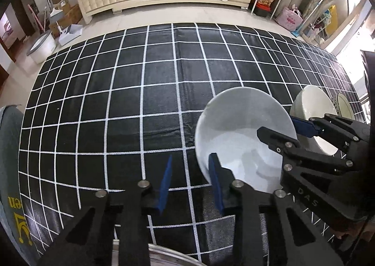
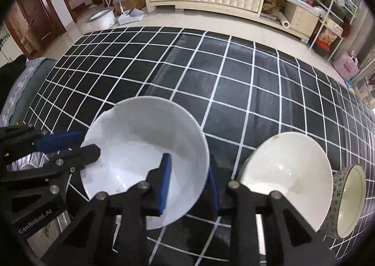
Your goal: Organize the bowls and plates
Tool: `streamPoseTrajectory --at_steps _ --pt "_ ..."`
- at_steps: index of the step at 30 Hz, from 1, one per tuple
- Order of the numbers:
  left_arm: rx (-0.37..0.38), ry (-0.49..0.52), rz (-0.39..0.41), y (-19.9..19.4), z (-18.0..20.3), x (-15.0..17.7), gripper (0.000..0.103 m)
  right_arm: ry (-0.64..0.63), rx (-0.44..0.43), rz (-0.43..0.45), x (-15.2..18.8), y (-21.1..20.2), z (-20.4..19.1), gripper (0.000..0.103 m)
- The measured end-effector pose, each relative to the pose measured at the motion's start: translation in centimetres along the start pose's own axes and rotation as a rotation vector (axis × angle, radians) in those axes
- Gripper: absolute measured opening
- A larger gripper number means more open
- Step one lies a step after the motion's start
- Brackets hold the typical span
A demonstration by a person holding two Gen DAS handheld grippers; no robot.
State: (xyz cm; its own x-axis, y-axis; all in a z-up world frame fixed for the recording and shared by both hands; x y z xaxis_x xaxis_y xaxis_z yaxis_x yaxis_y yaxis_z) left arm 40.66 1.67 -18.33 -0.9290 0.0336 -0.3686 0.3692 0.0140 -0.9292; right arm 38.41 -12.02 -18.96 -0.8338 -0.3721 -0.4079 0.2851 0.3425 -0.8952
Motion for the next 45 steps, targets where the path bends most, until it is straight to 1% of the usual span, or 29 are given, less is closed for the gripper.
streamPoseTrajectory --at_steps 2,5,9,11,13,15,18,20,25,29,38,45 --pt "-0.003 0.007 0.0 0.1 0.3 -0.1 0.021 0.001 -0.001 -0.012 0.2 0.3 0.1 0.029" --pt "-0.004 0.013 -0.008 0.5 0.6 -0.3 0.019 -0.017 0.017 -0.009 0.2 0.3 -0.1 0.028" --pt "0.007 0.021 -0.033 1.1 0.9 -0.4 0.016 -0.015 0.019 -0.008 0.1 0.2 0.1 0.022" --pt "0.008 0.033 -0.033 1.3 1.4 -0.4 0.012 -0.018 0.028 -0.009 0.2 0.2 0.1 0.019" --pt "-0.019 0.053 -0.025 1.2 1.6 -0.3 0.012 -0.019 0.036 -0.005 0.3 0.1 0.2 0.015" --pt "-0.035 0.069 -0.02 1.1 1.8 -0.2 0.012 -0.011 0.033 -0.004 0.4 0.0 0.3 0.015" --pt "-0.011 0.047 -0.034 1.0 1.5 -0.1 0.011 0.04 -0.002 -0.009 0.8 -0.3 0.6 0.014" --pt "0.0 0.038 -0.038 0.7 1.4 0.1 0.011 0.058 -0.009 -0.006 1.1 -0.9 0.6 0.013" --pt "-0.012 0.077 -0.013 -1.4 2.0 1.3 0.011 0.057 0.011 0.018 1.7 -3.2 -0.3 0.013" --pt "0.005 0.063 0.0 -3.5 2.0 2.3 0.011 0.067 0.009 0.036 2.5 -5.4 -0.8 0.013" --pt "0.026 0.086 0.042 -8.0 3.3 5.1 0.011 0.117 0.017 0.055 6.4 -9.3 -1.6 0.013" --pt "0.022 0.102 0.032 -9.7 4.5 8.6 0.011 0.126 0.023 0.059 9.2 -10.9 -2.0 0.013"
Point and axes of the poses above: each gripper's, at about its wrist camera, not at the fingertips, and y roughly the way its jaws point, z to its right, x to its underside, the point moved 5 cm from there along y, roughly the way its jaws point, and after that the axes turned 7 degrees about -x, right-handed, at the moved point
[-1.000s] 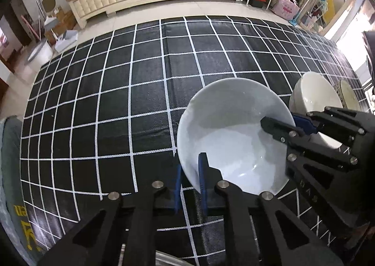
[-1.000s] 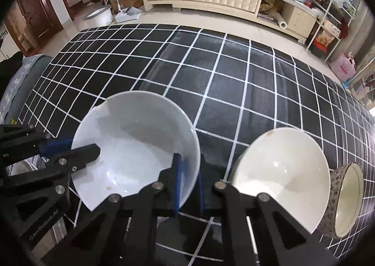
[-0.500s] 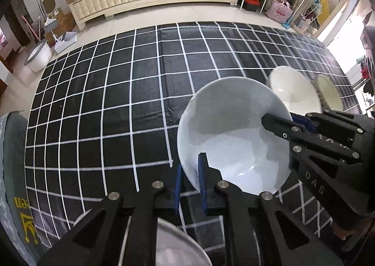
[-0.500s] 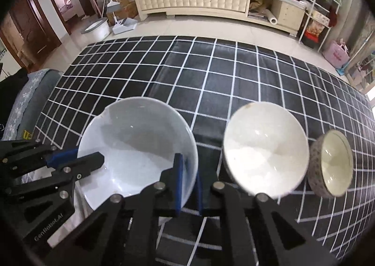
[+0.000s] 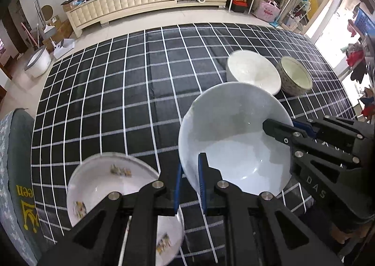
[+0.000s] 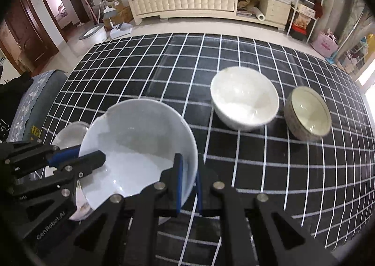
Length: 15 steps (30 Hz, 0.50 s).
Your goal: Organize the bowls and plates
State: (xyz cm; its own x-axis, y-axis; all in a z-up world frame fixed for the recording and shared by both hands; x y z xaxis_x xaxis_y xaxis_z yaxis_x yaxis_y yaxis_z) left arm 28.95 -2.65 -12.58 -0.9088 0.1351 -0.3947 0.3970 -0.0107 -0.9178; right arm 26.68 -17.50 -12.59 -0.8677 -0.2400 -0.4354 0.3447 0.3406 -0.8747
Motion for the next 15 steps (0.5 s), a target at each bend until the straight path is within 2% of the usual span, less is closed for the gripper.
streamPoseTrajectory --at_steps 9,15 --pt "0.012 0.001 -0.065 1.1 1.3 4.7 0.011 0.038 -0.013 -0.054 4.3 1.3 0.3 0.013" --pt "0.015 -0.019 -0.111 2.7 1.7 6.8 0.011 0.056 -0.026 -0.102 5.9 3.0 0.6 0.013"
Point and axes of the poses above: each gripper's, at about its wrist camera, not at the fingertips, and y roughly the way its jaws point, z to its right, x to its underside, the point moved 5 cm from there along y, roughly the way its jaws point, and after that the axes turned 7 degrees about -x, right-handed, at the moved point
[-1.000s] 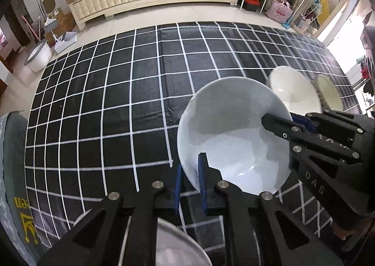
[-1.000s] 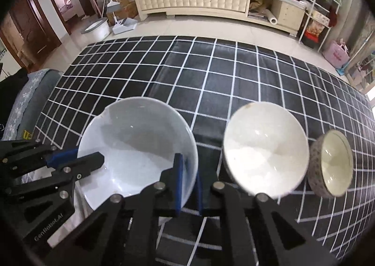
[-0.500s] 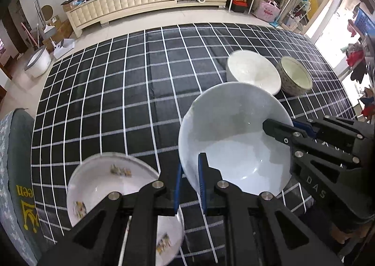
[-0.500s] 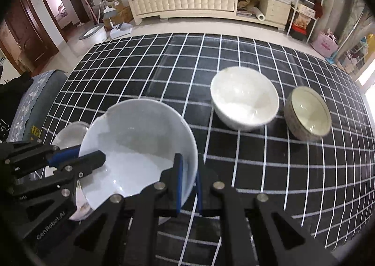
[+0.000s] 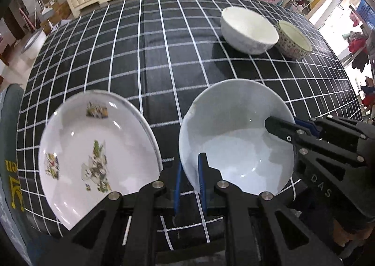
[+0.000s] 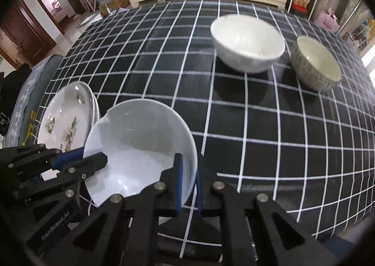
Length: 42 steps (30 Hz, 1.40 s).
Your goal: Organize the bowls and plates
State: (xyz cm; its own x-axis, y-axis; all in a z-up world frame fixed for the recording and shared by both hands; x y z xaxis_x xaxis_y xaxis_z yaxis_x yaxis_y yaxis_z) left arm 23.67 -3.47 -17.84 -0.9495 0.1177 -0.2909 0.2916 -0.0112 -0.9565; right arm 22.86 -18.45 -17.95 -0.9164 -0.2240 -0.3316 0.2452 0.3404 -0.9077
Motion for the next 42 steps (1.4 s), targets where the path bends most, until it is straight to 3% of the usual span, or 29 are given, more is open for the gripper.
streamPoseTrajectory --at_steps 5,18,23,26,28,30,33,42 --pt "-0.009 0.011 -0.03 1.0 0.5 0.6 0.011 0.019 0.005 -0.023 0.6 1.1 0.7 0.013" --pt "0.044 -0.01 0.044 -0.2 -0.1 0.4 0.011 0.011 0.033 0.008 0.6 -0.3 0.7 0.014" --pt "0.047 -0.005 0.079 -1.6 -0.2 0.4 0.024 -0.004 0.059 0.062 0.3 -2.2 0.6 0.015" --pt "0.023 0.008 0.103 -2.4 0.0 0.4 0.024 0.019 0.05 0.11 0.1 -3.6 0.9 0.035" --pt "0.014 0.013 0.113 -2.9 0.1 0.4 0.024 0.011 0.062 0.145 -0.2 -4.6 0.9 0.055" --pt "0.016 0.009 0.123 -3.4 0.2 0.4 0.025 -0.009 0.077 0.181 -0.4 -5.6 0.9 0.059" --pt "0.03 0.003 0.146 -4.4 0.4 0.1 0.034 0.004 0.084 0.218 -0.7 -6.8 1.0 0.06" --pt "0.008 0.033 0.229 -7.6 1.7 -1.7 0.034 -0.002 0.132 0.258 -2.2 -9.1 1.9 0.061"
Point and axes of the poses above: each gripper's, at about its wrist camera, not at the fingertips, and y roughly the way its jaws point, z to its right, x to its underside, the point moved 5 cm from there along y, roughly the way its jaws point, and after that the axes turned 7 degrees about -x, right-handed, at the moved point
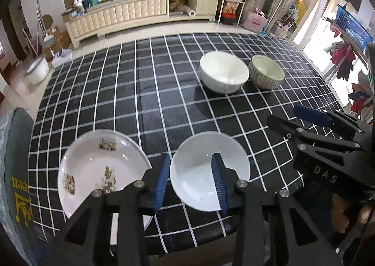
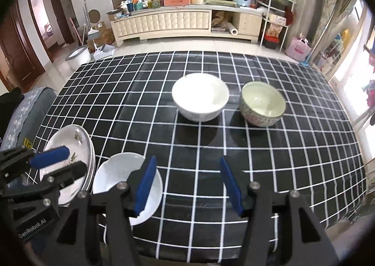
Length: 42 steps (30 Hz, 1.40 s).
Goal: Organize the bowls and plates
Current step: 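Move both tools to the rim of the plain cream-white bowl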
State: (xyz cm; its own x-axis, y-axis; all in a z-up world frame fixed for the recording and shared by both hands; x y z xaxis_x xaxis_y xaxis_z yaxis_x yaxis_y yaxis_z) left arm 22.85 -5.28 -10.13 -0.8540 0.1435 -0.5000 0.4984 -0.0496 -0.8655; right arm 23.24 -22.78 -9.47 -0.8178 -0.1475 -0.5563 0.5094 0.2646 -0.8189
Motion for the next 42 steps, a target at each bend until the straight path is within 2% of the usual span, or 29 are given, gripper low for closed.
streamPoseTrajectory --at_steps 11,19,30,32,37,40,42 --pt "-0.019 0.035 0.072 -1.7 1.2 -4.9 0.034 -0.015 0.008 0.059 -3.8 -2.2 1.7 0.061" --pt "-0.025 0.044 0.093 -1.5 1.6 -7.9 0.034 -0.049 -0.005 0.085 -6.8 -3.1 2.6 0.061" --pt "-0.028 0.069 0.12 -0.3 2.3 -12.9 0.034 -0.038 -0.039 0.072 -10.1 -0.2 4.4 0.061" --pt "-0.018 0.058 0.116 0.4 2.2 -13.7 0.038 -0.031 -0.035 0.068 -10.3 0.4 4.9 0.061" --pt "-0.015 0.061 0.086 2.8 2.6 -15.1 0.038 -0.037 -0.025 0.045 -10.8 2.3 5.9 0.073" --pt "-0.003 0.065 0.059 4.6 2.8 -15.6 0.044 -0.036 -0.025 0.026 -10.9 3.6 6.6 0.075" --pt "-0.005 0.074 0.039 5.9 3.1 -15.8 0.044 -0.033 -0.02 0.013 -10.8 4.5 7.1 0.075"
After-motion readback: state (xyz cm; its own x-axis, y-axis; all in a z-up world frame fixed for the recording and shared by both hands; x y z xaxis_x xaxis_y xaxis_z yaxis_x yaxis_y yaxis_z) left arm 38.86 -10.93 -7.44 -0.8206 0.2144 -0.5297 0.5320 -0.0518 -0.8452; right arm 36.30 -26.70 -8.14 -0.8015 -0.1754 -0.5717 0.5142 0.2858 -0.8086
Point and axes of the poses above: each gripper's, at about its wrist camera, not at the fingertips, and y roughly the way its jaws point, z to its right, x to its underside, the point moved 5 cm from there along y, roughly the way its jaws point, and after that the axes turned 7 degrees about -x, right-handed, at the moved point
